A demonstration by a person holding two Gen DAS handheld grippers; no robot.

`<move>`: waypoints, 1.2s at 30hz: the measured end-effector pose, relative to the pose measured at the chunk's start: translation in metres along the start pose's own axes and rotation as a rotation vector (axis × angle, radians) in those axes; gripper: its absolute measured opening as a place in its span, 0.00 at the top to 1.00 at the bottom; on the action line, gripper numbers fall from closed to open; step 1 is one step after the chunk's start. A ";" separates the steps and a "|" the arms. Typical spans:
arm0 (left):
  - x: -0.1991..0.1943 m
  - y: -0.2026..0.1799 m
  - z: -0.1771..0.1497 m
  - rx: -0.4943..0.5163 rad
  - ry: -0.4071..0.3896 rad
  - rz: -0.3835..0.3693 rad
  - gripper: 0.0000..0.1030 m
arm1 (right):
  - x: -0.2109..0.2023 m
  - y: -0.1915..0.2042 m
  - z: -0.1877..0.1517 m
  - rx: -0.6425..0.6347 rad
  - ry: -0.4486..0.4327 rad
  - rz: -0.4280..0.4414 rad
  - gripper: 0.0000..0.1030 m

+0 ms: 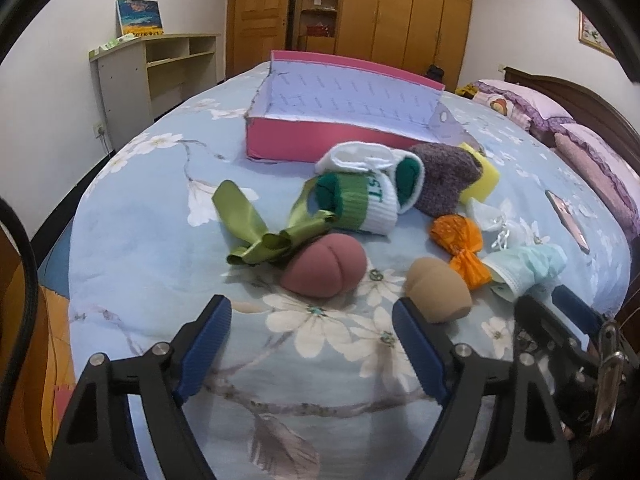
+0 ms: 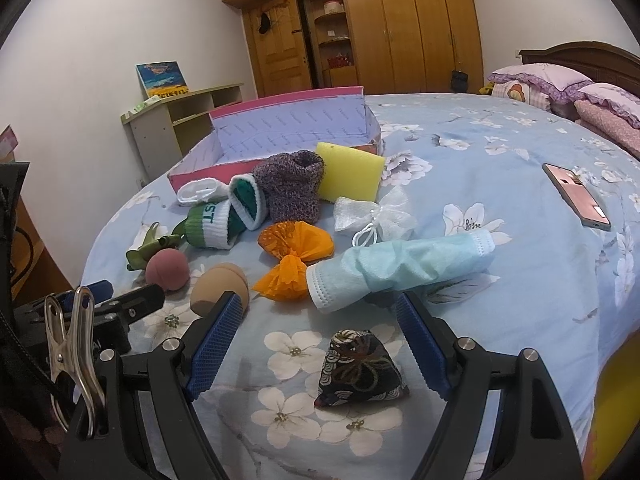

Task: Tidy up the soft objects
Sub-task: 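Move the left tool to the green ribbon while the right tool approaches the tan ball, then close the left tool on the ribbon while the right tool grips the tan ball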

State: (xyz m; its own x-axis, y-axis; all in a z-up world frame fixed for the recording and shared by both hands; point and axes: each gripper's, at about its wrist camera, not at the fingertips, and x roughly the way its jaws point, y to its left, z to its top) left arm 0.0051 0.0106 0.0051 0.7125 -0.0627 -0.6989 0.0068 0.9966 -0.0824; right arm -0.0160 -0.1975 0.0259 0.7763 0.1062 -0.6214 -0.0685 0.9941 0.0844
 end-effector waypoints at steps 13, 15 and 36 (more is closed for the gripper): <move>-0.005 0.034 0.014 -0.049 -0.029 0.025 0.36 | 0.001 -0.002 0.007 -0.005 0.010 0.003 0.22; -0.005 0.036 0.015 -0.061 -0.028 0.018 0.37 | 0.000 -0.002 0.007 0.006 0.004 0.036 0.27; 0.023 0.038 0.035 -0.068 0.001 -0.050 0.41 | -0.002 0.025 0.010 -0.064 0.030 0.143 0.40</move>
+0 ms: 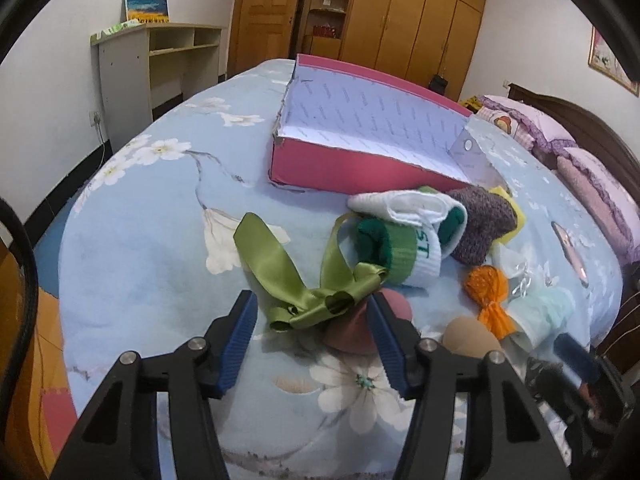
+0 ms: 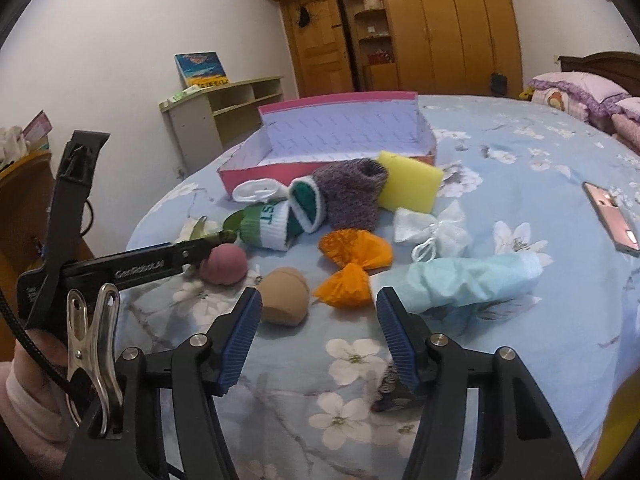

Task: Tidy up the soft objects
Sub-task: 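Close the left tool on the ribbon while the right tool grips the tan ball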

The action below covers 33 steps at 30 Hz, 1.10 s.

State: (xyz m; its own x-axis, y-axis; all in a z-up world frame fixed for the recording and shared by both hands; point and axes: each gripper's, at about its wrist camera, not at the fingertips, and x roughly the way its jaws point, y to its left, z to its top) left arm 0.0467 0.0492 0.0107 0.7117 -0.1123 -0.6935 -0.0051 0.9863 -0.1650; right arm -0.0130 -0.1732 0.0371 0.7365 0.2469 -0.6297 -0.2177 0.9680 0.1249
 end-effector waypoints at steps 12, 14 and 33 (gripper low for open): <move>0.004 0.004 0.002 -0.020 -0.007 -0.053 0.50 | 0.031 0.020 0.005 -0.046 0.079 0.065 0.47; 0.004 0.006 0.002 -0.029 -0.005 -0.064 0.54 | 0.037 0.021 0.005 -0.049 0.092 0.066 0.48; 0.021 0.021 0.001 -0.059 0.018 -0.056 0.58 | 0.063 0.019 -0.002 -0.046 0.155 0.068 0.59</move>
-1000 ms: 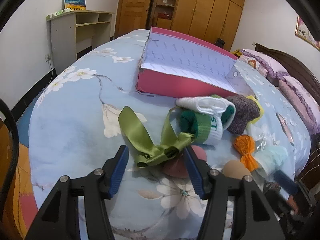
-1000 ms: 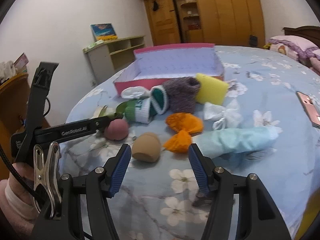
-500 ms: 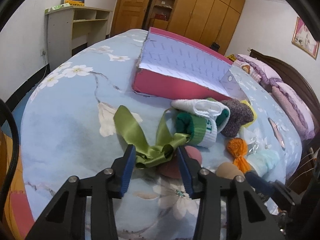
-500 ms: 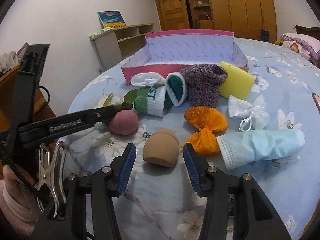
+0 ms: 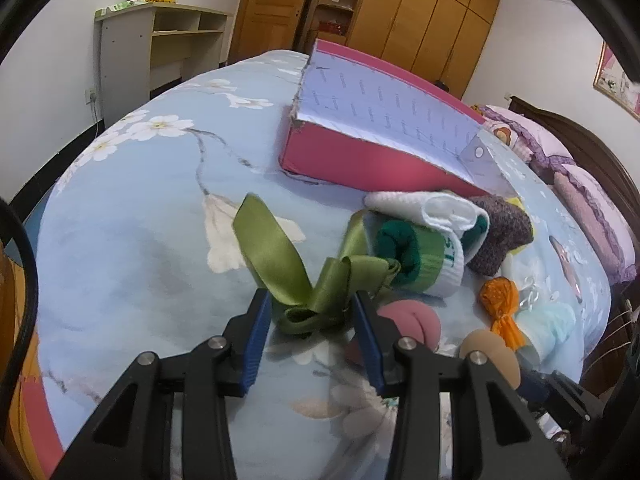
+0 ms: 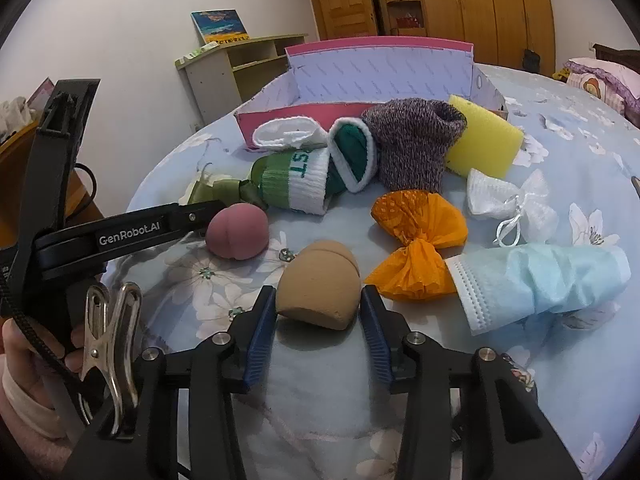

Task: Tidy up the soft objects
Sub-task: 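Close the left tool on the ribbon while the right tool grips the tan ball, then carry the ribbon to the box with the left tool while the right tool brings the ball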

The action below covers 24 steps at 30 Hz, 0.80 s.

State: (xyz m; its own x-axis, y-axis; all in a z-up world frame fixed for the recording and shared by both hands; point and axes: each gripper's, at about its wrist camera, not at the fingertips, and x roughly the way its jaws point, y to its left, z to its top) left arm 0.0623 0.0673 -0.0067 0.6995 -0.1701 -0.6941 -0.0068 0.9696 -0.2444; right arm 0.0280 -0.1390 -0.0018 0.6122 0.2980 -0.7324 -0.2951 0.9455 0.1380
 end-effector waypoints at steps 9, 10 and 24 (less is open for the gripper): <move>0.001 0.002 0.003 -0.015 -0.008 -0.030 0.72 | 0.003 0.000 0.001 -0.009 -0.009 0.001 0.64; 0.000 0.002 0.003 -0.013 -0.009 -0.034 0.75 | 0.001 0.001 0.000 -0.008 -0.011 0.002 0.65; -0.048 -0.007 0.008 0.010 -0.104 -0.068 0.87 | -0.027 0.010 0.001 -0.045 -0.096 -0.004 0.69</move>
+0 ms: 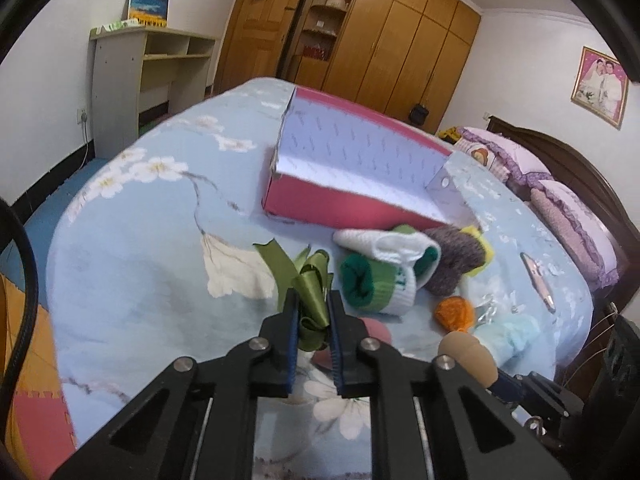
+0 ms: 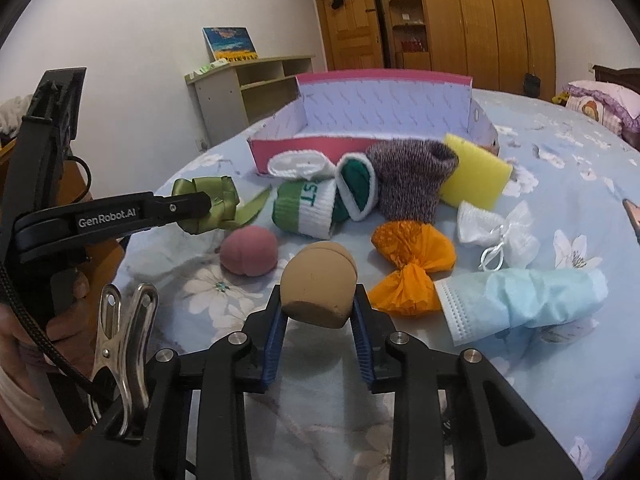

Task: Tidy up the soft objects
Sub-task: 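Carry the ribbon to the box with the left tool while the right tool brings the ball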

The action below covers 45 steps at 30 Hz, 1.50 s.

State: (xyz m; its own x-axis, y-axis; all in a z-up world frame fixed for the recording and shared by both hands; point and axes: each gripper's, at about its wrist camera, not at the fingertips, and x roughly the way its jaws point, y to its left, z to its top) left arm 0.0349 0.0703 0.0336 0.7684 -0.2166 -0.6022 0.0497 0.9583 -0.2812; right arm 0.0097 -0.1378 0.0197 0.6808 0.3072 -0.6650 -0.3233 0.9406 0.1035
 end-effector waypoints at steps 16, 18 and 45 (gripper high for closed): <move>-0.048 -0.026 0.024 0.078 -0.098 -0.001 0.87 | -0.041 0.008 0.015 -0.048 -0.093 0.018 0.69; -0.051 -0.029 0.029 0.087 -0.108 0.000 0.87 | -0.045 0.007 0.019 -0.048 -0.098 0.024 0.69; -0.010 -0.053 0.119 0.165 -0.177 0.012 0.87 | -0.035 -0.047 0.098 -0.049 -0.142 -0.055 0.69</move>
State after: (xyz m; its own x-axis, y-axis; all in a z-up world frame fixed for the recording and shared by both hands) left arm 0.1003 0.0436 0.1440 0.8689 -0.1832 -0.4599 0.1325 0.9812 -0.1404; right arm 0.0650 -0.1786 0.1106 0.7834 0.2759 -0.5569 -0.3120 0.9496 0.0316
